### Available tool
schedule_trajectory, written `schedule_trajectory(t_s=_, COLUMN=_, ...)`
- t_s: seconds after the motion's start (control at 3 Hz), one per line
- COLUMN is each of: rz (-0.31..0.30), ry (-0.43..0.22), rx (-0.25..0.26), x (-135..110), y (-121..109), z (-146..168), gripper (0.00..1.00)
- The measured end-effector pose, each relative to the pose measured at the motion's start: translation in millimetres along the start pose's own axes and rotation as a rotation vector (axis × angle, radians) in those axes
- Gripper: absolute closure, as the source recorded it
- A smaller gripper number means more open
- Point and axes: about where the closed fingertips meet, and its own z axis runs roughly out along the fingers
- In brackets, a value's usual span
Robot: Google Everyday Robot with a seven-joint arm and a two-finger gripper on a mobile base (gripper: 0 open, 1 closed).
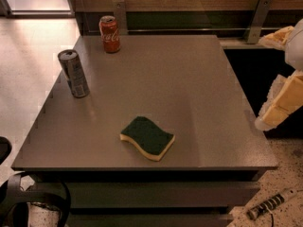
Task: Move sponge near coke can
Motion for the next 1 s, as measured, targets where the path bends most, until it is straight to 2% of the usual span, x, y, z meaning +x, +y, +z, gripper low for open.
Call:
schedule_trajectory(t_s=0.33, rz=-0.013, ry=-0.184, rx=-0.020, x=7.2, y=1.8, z=34.8, gripper=0.00)
schedule_trajectory(t_s=0.67, rz=-0.016, ry=-0.382, rx=-0.062, x=3.3, y=10.3, z=67.4, gripper=0.00)
schedule_trajectory(t_s=1.0, rz=-0.002, ry=-0.565, rx=-0.121, x=-14.4, y=23.0, z=91.3, gripper=0.00)
